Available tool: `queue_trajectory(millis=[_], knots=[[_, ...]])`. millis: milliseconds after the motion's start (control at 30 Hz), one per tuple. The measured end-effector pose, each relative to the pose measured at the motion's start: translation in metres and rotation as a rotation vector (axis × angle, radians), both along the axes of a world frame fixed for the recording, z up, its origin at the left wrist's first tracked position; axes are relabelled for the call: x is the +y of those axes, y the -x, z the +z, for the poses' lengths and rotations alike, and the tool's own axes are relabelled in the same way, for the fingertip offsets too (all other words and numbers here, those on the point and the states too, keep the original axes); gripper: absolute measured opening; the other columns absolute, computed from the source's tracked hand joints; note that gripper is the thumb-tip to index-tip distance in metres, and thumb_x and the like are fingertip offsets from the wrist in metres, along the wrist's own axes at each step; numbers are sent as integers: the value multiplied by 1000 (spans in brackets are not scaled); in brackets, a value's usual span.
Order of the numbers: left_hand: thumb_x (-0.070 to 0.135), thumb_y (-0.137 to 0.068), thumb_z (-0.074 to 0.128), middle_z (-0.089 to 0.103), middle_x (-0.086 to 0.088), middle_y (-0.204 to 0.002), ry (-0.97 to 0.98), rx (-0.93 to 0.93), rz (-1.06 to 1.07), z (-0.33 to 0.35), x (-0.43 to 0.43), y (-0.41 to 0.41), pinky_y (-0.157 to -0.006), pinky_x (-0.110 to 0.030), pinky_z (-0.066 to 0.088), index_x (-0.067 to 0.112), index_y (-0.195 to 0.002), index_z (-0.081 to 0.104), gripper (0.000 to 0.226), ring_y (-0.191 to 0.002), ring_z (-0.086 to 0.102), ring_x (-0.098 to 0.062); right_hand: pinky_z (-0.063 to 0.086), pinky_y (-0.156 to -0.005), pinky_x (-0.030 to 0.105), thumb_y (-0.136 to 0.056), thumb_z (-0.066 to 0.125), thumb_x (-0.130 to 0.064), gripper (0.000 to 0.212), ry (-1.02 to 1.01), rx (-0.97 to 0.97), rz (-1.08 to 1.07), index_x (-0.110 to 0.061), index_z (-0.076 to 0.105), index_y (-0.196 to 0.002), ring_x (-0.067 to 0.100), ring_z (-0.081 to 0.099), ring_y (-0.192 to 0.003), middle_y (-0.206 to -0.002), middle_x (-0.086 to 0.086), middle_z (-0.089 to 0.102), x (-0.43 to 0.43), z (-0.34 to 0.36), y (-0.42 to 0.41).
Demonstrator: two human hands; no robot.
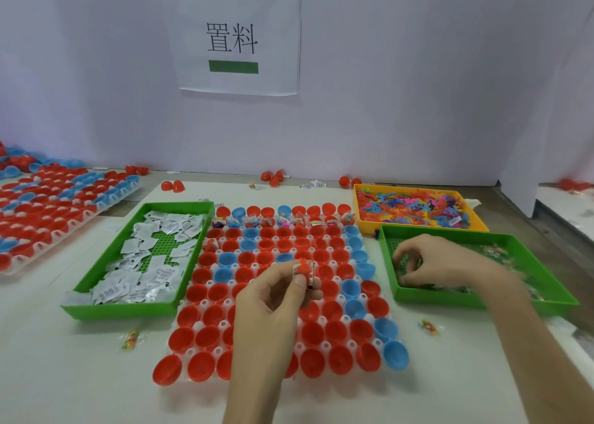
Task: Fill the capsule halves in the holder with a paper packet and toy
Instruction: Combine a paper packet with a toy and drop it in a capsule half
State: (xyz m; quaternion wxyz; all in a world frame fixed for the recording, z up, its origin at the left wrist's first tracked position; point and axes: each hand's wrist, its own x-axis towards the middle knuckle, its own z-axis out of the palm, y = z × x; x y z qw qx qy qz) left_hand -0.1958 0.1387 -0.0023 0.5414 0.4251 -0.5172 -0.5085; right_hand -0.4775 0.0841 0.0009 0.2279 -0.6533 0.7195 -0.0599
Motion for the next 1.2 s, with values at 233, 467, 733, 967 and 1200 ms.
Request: queue_trajectory(millis=[233, 467, 733, 967, 1200], knots=[[4, -97, 59, 77, -1, -81, 44, -26, -21, -6, 10, 1, -83, -21, 58, 30, -115, 66, 33, -81, 75, -13, 40, -60, 18, -84, 77, -16, 18, 183, 33, -39, -30, 68, -76, 9, 61, -76, -82, -5, 66, 6, 4, 1], [0, -94, 62, 77, -1, -81, 140, -60, -33, -1, 14, 3, -85, -34, 59, 35, -116, 62, 41, -84, 75, -17, 53, -71, 12, -73, 81, -35, 12, 454, -688, 142, -35, 77, -84, 6, 72, -81, -88, -8, 76, 30, 46, -56], [-1, -93, 64, 76, 5, -78, 181, -140, -4, -6, 14, 4, -84, -36, 58, 37, -118, 59, 46, -80, 74, -12, 56, -74, 17, -89, 72, -14, 22, 279, -761, 303, -33, 80, -95, 12, 75, -84, -92, -5, 78, 33, 34, -96], [4, -93, 66, 77, 4, -78, 179, -147, 37, -11, 11, -1, -85, -39, 58, 41, -116, 59, 44, -78, 75, -14, 54, -84, 19, -84, 74, -34, 19, 198, -764, 347, -32, 79, -103, 10, 72, -96, -100, -9, 76, 37, 34, -104], [19, -90, 71, 76, 7, -74, 154, -116, 111, -11, 9, -2, -71, -22, 58, 32, -98, 68, 16, -71, 74, -11, 54, -74, 14, -76, 76, -24, 17, 343, -857, 292, -21, 79, -92, 9, 74, -83, -88, -7, 78, 37, 28, -116]])
